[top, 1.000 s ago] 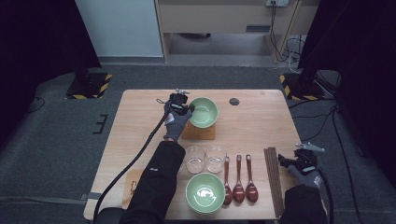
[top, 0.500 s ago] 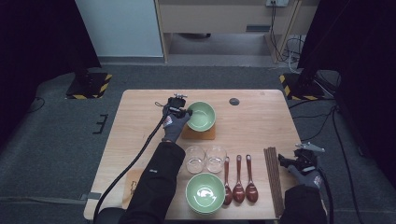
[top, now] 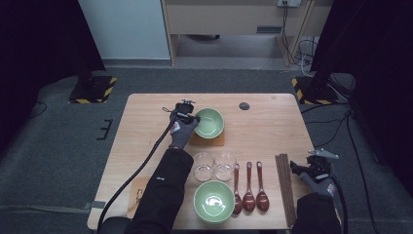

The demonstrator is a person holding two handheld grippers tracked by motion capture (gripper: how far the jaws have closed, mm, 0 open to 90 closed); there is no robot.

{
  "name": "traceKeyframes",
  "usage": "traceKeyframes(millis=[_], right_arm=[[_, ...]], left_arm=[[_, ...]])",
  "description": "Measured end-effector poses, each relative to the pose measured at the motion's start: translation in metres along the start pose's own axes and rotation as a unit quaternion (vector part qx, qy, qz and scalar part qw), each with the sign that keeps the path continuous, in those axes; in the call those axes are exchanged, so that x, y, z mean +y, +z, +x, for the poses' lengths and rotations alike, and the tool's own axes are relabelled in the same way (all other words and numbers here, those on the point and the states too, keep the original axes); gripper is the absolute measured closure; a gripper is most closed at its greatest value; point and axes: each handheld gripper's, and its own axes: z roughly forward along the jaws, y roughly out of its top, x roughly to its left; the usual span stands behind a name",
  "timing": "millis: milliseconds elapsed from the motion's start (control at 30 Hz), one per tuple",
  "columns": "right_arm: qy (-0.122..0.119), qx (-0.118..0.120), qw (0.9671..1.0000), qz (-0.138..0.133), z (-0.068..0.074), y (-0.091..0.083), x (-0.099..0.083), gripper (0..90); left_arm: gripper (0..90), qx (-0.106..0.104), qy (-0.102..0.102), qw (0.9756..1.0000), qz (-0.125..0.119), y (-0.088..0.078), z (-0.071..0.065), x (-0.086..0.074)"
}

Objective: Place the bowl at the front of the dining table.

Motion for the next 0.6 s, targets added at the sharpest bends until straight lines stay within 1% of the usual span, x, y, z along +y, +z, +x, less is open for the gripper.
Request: traceKeyframes(millis=[267, 333, 400, 467, 600], right_arm=[[0.0, 0.0, 1.0, 0.0, 0.0, 0.0001, 0.0, 8.4], [0.0, 0.0, 1.0, 0.0, 0.0, 0.0001, 0.0, 8.4], [0.0, 0.0, 1.0, 0.0, 0.0, 0.0001, 0.0, 8.4], [0.0, 0.0, 1.0, 0.0, 0.0, 0.0001, 0.0, 8.3], [0.0, 0.0, 1.0, 0.0, 0.0, 0.0002, 0.0001, 8.2]], left_arm=[[81.9, 0.005, 0.0, 1.0, 0.001, 0.0028, 0.0005, -0.0003], [82.0, 0.005, -0.003, 1.0, 0.002, 0.0037, 0.0019, -0.0003], [82.1, 0.011, 0.001, 0.9999, 0.001, 0.0042, 0.0012, -0.0005], [80.7, 0.013, 0.002, 0.9999, 0.002, 0.0048, 0.0015, -0.0005], [78.4, 0.016, -0.002, 0.9998, 0.007, 0.0064, 0.0035, -0.0014]])
